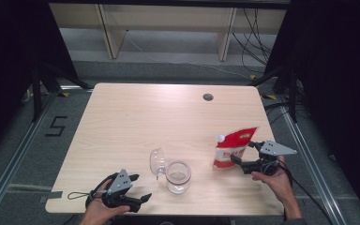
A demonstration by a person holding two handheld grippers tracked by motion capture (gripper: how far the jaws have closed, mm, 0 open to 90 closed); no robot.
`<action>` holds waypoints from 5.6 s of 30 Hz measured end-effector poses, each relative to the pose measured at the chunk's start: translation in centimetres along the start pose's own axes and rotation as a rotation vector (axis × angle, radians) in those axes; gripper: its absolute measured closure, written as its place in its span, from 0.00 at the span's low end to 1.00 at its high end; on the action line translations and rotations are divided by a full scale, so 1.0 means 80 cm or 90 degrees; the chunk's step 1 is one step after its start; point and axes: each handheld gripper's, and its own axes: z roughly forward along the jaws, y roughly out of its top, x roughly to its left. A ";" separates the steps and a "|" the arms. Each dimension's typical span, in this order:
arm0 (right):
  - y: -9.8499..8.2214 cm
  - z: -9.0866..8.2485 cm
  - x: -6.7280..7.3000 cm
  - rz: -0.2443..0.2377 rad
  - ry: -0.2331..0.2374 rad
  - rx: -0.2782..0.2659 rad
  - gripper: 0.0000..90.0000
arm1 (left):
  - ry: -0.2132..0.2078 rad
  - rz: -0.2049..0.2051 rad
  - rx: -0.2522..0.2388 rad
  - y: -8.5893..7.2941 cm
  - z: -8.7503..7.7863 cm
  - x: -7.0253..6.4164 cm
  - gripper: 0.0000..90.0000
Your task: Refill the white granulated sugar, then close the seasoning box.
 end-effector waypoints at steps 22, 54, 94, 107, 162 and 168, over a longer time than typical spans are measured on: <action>0.009 -0.020 0.045 0.031 -0.068 0.060 0.44 | 0.002 -0.002 0.001 0.000 -0.002 -0.002 0.23; -0.007 -0.008 0.091 0.027 -0.112 0.022 0.39 | 0.001 -0.001 -0.003 0.000 -0.001 -0.003 0.23; -0.027 0.025 0.085 0.036 -0.111 -0.011 0.22 | 0.004 0.003 0.002 0.001 0.000 -0.004 0.23; -0.030 0.033 0.079 0.017 -0.116 -0.022 0.26 | 0.001 -0.005 0.004 0.002 0.001 -0.004 0.23; -0.023 0.043 0.075 -0.014 -0.101 -0.058 0.48 | 0.010 0.001 0.004 -0.001 0.002 0.002 0.23; -0.015 0.041 0.083 -0.024 -0.109 -0.028 0.49 | 0.022 0.004 0.008 -0.002 -0.004 0.008 0.23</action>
